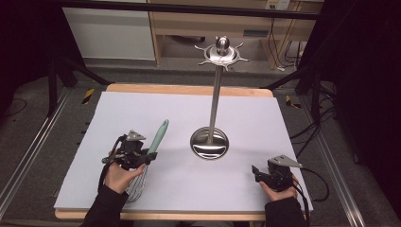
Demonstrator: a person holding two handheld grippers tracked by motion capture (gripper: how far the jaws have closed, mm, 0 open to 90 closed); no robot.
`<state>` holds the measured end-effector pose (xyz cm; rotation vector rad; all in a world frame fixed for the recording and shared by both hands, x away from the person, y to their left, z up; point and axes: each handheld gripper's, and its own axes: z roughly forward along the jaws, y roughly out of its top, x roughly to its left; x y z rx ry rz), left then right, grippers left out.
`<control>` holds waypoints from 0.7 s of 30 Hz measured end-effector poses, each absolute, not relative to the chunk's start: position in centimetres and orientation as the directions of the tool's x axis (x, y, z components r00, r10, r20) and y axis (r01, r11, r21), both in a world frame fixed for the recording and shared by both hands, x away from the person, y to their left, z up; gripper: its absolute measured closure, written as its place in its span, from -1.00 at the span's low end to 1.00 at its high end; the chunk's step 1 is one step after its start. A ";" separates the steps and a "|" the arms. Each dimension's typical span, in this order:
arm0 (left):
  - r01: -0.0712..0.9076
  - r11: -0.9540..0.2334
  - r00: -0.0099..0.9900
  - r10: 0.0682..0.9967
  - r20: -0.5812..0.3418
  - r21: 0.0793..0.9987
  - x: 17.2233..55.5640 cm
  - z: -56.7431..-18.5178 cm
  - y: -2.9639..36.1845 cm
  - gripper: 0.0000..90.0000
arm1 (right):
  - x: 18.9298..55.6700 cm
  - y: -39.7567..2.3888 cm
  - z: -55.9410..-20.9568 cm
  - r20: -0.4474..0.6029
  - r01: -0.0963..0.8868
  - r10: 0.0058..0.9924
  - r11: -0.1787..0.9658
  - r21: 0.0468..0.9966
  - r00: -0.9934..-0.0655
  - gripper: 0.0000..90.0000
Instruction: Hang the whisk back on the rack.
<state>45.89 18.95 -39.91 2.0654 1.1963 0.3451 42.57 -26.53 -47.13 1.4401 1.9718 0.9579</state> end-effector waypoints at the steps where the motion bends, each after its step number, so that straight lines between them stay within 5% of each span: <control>1: 0.640 -0.311 0.535 0.836 -0.117 0.703 45.8 -39.8 19.1 0.53 | 42.6 -26.5 -47.1 0.002 0.590 0.952 0.188 0.785 -0.305 -0.27; 21: 0.527 -0.233 0.540 0.835 -0.110 0.817 43.3 -37.3 20.7 0.53 | 42.5 -26.6 -47.0 0.004 0.589 0.953 0.184 0.787 -0.303 -0.27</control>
